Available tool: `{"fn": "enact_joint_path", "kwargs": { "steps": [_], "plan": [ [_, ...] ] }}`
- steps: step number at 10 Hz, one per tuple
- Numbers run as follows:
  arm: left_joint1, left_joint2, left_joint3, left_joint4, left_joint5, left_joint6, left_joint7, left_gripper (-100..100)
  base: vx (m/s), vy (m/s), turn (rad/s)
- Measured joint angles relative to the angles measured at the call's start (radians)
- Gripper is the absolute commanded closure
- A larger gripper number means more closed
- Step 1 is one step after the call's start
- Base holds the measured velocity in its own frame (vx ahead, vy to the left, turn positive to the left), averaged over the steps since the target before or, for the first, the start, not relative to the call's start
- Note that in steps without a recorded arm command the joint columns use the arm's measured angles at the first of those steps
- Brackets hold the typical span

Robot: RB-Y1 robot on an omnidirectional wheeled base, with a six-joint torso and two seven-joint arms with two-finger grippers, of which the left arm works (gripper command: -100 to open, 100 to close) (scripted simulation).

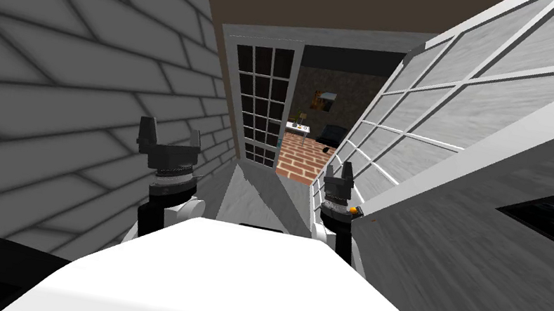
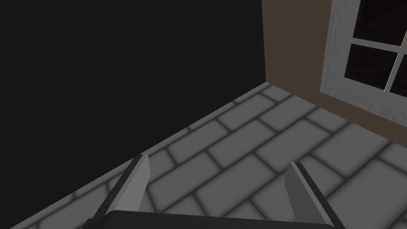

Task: Pull the door open

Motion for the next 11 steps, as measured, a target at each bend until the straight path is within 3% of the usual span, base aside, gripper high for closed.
{"fn": "enact_joint_path", "kwargs": {
  "steps": [1, 6, 8, 11],
  "plan": [
    [-0.008, 0.003, -0.007, 0.018, 0.010, 0.004, 0.014, -100, 0.096, 0.002, -0.153],
    [-0.035, 0.021, 0.001, 0.126, 0.032, -0.024, 0.082, -100, 0.105, 0.008, -0.096],
    [-0.055, 0.025, 0.003, 0.161, 0.044, -0.018, 0.109, -100, 0.084, 0.004, -0.077],
    [-0.071, 0.034, 0.006, 0.229, 0.061, -0.036, 0.154, -100, 0.080, 0.014, -0.098]
  ]
}}
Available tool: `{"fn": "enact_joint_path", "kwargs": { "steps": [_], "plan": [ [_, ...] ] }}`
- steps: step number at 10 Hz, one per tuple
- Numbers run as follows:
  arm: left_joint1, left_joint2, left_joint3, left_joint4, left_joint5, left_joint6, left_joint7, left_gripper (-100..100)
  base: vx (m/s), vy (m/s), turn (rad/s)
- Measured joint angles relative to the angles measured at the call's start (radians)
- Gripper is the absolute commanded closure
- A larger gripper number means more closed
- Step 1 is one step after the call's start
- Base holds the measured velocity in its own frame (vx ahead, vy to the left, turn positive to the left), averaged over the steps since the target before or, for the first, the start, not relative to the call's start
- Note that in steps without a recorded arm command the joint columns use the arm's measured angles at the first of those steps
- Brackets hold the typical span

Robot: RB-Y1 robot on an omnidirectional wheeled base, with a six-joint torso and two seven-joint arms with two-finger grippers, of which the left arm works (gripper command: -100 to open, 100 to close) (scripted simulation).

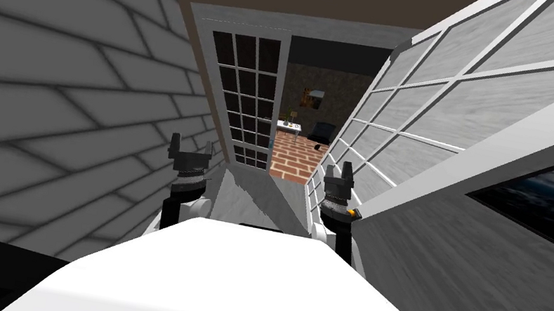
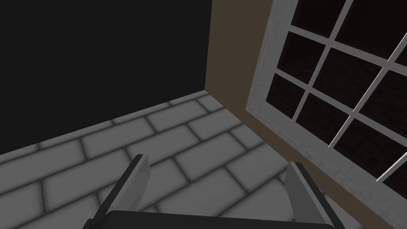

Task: Pull the door open

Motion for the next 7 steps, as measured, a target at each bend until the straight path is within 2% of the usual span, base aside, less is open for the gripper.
{"fn": "enact_joint_path", "kwargs": {
  "steps": [3, 5, 7],
  "plan": [
    [-0.023, 0.008, 0.006, 0.058, 0.020, -0.001, 0.046, -100, 0.097, 0.014, -0.114],
    [-0.037, 0.012, 0.005, 0.109, 0.033, -0.010, 0.080, -100, 0.089, 0.021, -0.107],
    [-0.066, 0.016, 0.009, 0.164, 0.047, -0.011, 0.112, -100, 0.090, 0.028, -0.126]
  ]
}}
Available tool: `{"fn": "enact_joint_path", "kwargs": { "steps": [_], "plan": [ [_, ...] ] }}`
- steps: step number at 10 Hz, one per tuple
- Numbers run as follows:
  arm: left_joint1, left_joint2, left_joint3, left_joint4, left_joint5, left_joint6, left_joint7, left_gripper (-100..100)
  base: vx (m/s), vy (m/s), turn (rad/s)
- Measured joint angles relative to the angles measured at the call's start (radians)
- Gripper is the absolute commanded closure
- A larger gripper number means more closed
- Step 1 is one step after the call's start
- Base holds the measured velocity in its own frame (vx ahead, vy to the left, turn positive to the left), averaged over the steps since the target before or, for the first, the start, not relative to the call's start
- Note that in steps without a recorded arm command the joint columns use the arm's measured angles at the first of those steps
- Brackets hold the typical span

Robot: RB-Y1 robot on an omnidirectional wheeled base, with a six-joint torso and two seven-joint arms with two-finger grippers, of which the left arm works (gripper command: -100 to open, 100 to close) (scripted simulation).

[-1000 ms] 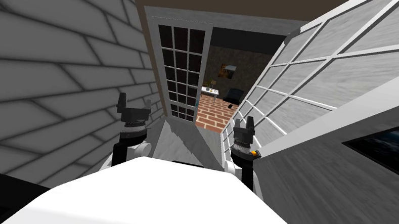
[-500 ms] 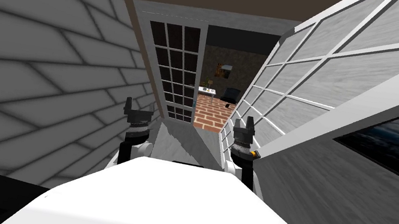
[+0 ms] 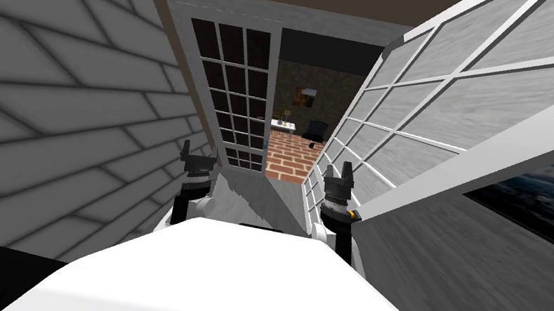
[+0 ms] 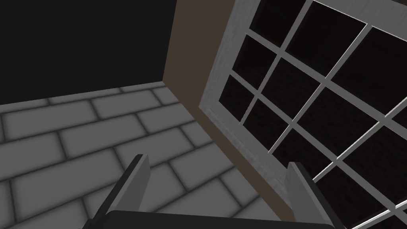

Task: Pull the door open

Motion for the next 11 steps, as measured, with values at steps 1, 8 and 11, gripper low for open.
{"fn": "enact_joint_path", "kwargs": {
  "steps": [1, 8, 11],
  "plan": [
    [-0.009, 0.004, 0.003, 0.029, 0.008, -0.004, 0.020, -100, 0.101, 0.003, -0.099],
    [-0.063, 0.015, 0.006, 0.213, 0.061, -0.032, 0.156, -100, 0.096, 0.028, -0.132],
    [-0.086, 0.015, 0.008, 0.272, 0.079, -0.032, 0.197, -100, 0.060, 0.023, -0.089]
  ]
}}
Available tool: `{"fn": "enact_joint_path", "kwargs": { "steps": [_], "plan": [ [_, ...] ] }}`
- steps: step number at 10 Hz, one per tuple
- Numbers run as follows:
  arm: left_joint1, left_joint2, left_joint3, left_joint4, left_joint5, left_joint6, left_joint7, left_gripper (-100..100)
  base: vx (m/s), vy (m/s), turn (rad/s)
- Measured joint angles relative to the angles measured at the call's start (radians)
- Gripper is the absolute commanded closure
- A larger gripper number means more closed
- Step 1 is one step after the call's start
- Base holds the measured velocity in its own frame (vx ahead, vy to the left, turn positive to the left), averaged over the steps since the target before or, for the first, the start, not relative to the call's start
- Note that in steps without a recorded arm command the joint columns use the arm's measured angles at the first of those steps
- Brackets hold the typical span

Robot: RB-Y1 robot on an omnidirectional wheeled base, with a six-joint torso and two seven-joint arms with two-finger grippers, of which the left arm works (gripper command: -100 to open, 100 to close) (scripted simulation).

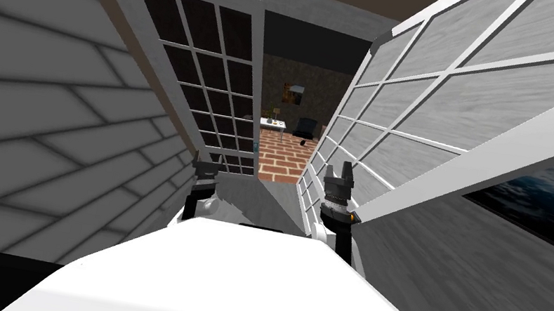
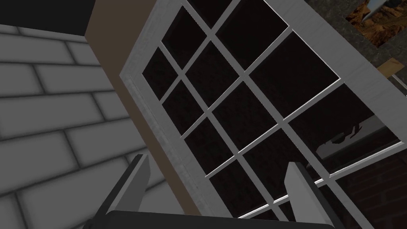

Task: Pull the door open

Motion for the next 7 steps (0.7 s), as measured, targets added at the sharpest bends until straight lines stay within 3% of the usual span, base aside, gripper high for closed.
{"fn": "enact_joint_path", "kwargs": {
  "steps": [5, 7],
  "plan": [
    [-0.040, 0.000, 0.001, 0.122, 0.030, -0.020, 0.077, -100, 0.072, 0.028, -0.113],
    [-0.063, 0.006, 0.004, 0.192, 0.047, -0.034, 0.122, -100, 0.095, 0.048, -0.132]
  ]
}}
